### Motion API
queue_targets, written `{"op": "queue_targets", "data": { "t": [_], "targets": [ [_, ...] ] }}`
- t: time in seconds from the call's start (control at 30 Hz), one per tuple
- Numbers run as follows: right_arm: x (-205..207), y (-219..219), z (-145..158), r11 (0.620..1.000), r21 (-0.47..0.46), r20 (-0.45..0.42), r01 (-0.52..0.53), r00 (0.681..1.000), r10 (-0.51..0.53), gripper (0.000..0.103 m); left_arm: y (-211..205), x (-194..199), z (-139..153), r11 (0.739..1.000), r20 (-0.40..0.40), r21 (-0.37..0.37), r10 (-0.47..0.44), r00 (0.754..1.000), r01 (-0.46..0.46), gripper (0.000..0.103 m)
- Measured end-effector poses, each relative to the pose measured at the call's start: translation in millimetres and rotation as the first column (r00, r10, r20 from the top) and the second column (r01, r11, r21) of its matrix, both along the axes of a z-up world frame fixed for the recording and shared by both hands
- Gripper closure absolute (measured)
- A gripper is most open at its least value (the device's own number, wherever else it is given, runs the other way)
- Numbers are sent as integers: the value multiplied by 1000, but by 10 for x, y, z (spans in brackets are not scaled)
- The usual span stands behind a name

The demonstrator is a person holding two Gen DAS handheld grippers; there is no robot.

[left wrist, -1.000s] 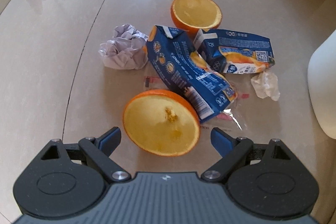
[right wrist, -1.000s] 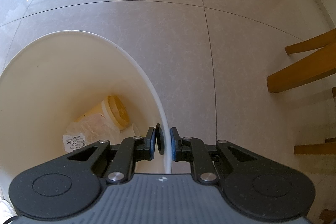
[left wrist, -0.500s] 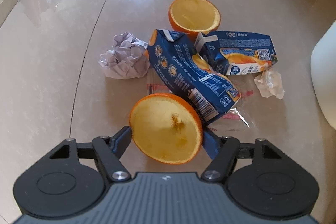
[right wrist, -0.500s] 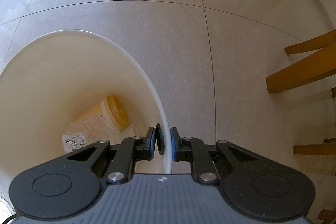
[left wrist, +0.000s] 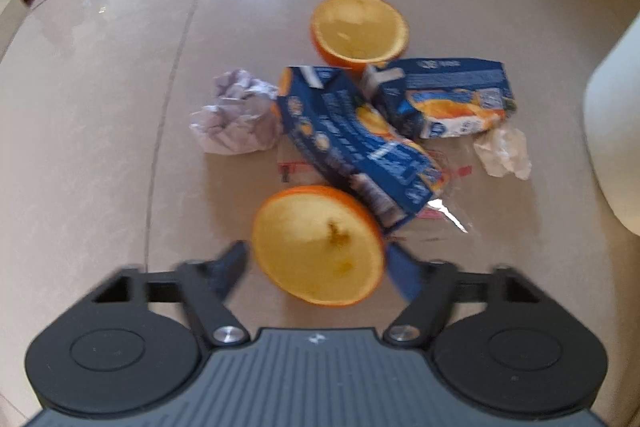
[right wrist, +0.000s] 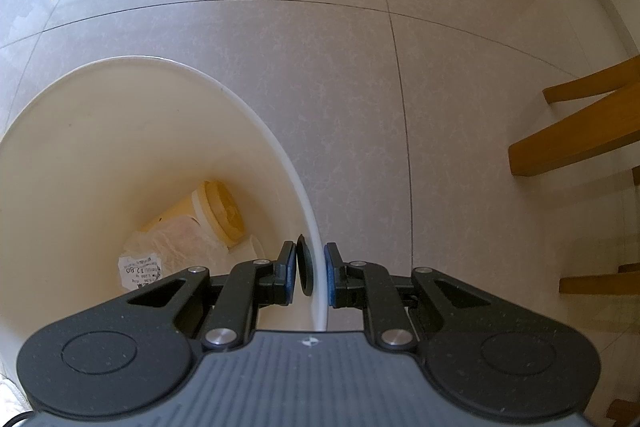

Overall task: Collect trash
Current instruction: 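Lower the left gripper to the orange peel half, then close the left gripper on the orange peel half and lift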

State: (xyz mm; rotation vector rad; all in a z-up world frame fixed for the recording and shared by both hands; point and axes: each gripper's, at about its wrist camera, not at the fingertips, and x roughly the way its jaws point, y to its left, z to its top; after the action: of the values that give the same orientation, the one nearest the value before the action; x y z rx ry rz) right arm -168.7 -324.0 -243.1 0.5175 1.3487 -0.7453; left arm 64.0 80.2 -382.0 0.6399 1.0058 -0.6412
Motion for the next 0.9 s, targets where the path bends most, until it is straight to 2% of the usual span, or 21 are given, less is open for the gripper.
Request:
{"op": "queue_targets", "data": {
  "t": [0.13,0.2,0.3,0.5,0.6,0.8,0.9],
  "targets": [
    [17,6,-5,1000,-4,-4,-2,1000,2,86,70,97,-60,1000,-36,-19,21,999,-22,11],
    [16,10,-5,1000,-4,-4,-2,1000,2,86,63,118,-94,1000,-40,-25,6,999,-7,10],
    [26,16,-5,1000,-6,-7,0,1000,0,85,7,122,-168,999,-23,5,-32,999,33,11],
    [72,32,-48,1000,-11,-27,-5,1000,5,85,-98,135,-212,994,-2,7,-108,994,108,17],
    [86,39,-65,1000,-11,-33,-4,999,4,85,-133,146,-235,991,-14,7,-134,991,135,25],
    [99,22,-67,1000,-5,-33,1,999,-2,85,-154,60,-198,987,12,29,-161,987,161,35],
    [93,-6,-71,1000,0,-30,6,1000,-6,85,-158,29,-141,985,7,56,-162,987,161,37]
  ]
}}
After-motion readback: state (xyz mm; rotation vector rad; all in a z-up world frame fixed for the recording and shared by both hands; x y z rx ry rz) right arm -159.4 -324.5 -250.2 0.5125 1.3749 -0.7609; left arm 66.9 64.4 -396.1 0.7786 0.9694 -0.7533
